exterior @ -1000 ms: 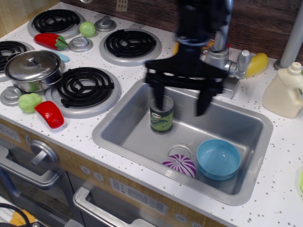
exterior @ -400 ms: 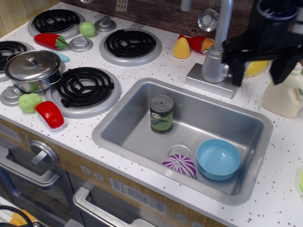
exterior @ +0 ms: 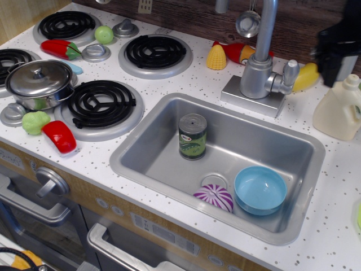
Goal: Put detergent in sink
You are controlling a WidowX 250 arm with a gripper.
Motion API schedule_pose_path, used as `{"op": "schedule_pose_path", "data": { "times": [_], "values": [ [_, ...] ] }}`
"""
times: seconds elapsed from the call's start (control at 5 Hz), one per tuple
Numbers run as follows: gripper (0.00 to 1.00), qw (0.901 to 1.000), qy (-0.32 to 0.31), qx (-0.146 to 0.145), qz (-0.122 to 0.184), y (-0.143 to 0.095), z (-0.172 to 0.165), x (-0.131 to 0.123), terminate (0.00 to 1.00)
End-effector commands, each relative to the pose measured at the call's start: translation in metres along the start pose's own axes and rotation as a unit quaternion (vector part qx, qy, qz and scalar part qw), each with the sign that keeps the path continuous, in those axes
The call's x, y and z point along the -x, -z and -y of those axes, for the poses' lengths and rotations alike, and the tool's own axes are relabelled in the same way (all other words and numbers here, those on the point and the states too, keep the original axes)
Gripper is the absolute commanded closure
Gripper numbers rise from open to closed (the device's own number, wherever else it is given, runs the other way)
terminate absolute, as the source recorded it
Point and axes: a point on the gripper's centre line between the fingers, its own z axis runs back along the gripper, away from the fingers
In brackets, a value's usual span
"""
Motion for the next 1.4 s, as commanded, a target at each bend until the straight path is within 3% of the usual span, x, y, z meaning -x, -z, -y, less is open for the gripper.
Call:
{"op": "schedule_pose_path", "data": {
  "times": [0.0, 0.6, 1.0, 1.2],
  "values": [
    [0.0, 0.9992, -0.023, 0.019, 0.027, -0.016, 0.02, -0.02, 0.0],
    [0.0, 0.999, -0.006, 0.03, 0.031, 0.017, 0.023, -0.038, 0.0],
    [0.0, 0.9972, -0.028, 0.066, 0.021, 0.053, 0.023, -0.034, 0.0],
    [1.0, 0.997, -0.038, 0.066, 0.017, 0.06, 0.021, -0.034, 0.0]
  ]
}}
